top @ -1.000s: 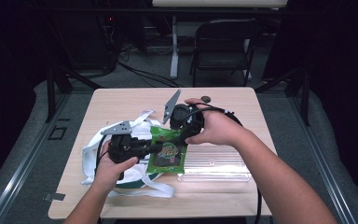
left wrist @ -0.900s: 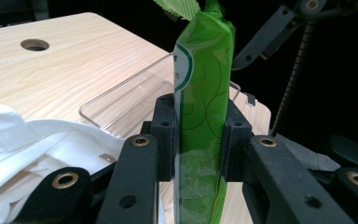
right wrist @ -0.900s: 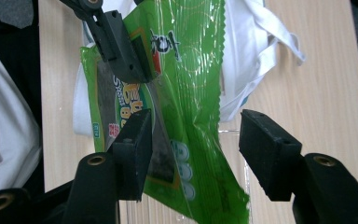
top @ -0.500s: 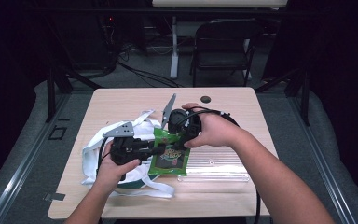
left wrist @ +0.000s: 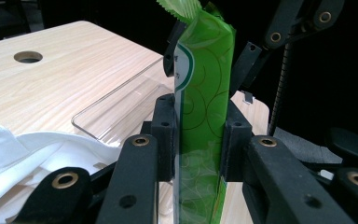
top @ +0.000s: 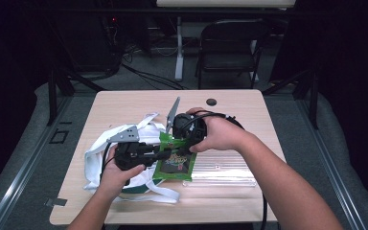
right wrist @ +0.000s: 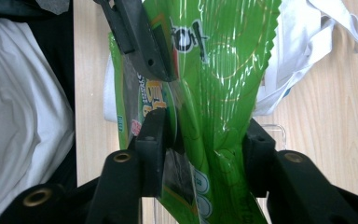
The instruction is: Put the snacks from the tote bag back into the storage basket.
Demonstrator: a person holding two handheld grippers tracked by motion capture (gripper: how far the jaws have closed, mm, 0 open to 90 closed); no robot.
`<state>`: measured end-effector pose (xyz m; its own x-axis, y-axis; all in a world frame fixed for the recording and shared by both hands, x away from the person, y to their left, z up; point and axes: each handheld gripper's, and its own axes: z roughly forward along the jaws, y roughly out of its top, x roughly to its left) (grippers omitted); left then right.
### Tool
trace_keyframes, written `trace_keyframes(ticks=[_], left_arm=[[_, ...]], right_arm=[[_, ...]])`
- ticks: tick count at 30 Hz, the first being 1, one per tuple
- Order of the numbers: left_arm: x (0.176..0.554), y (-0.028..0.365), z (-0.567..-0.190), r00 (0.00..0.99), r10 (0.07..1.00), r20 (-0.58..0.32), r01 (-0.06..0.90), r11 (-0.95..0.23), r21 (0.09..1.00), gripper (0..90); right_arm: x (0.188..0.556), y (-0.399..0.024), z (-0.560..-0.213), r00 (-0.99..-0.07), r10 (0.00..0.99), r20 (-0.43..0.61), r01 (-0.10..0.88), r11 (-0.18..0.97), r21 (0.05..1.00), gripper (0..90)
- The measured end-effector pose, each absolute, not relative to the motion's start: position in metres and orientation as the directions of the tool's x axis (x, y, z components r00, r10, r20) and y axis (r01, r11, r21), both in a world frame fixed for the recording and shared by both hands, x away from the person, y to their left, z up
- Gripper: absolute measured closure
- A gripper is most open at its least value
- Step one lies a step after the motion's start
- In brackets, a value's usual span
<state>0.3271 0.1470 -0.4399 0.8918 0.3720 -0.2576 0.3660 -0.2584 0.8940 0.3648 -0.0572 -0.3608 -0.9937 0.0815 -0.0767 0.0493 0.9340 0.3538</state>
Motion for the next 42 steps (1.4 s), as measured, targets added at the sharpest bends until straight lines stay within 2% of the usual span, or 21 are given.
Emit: trace_keyframes(ticks=[3,15,34,42], left_arm=[[0.3271,0.1465,-0.4404,0.896,0.364,-0.254,0.360,-0.259,0.896,72.4],[0.3281,0.1449,-0.4424,0.895,0.362,-0.260,0.365,-0.261,0.894,68.9],[0.3284,0.1457,-0.4421,0.888,0.374,-0.266,0.374,-0.253,0.892,66.4],[0.3301,0.1475,-0.4429,0.880,0.379,-0.285,0.390,-0.235,0.890,59.9]], right_arm=[[0.3650,-0.0575,-0.3603,-0.995,0.075,-0.063,0.048,0.935,0.351,66.0],[0.3641,-0.0598,-0.3587,-0.996,0.064,-0.054,0.042,0.938,0.343,73.6],[0.3634,-0.0584,-0.3568,-0.996,0.050,-0.072,0.023,0.941,0.337,74.9],[0.3630,-0.0579,-0.3537,-0.994,0.052,-0.091,0.020,0.946,0.323,74.9]])
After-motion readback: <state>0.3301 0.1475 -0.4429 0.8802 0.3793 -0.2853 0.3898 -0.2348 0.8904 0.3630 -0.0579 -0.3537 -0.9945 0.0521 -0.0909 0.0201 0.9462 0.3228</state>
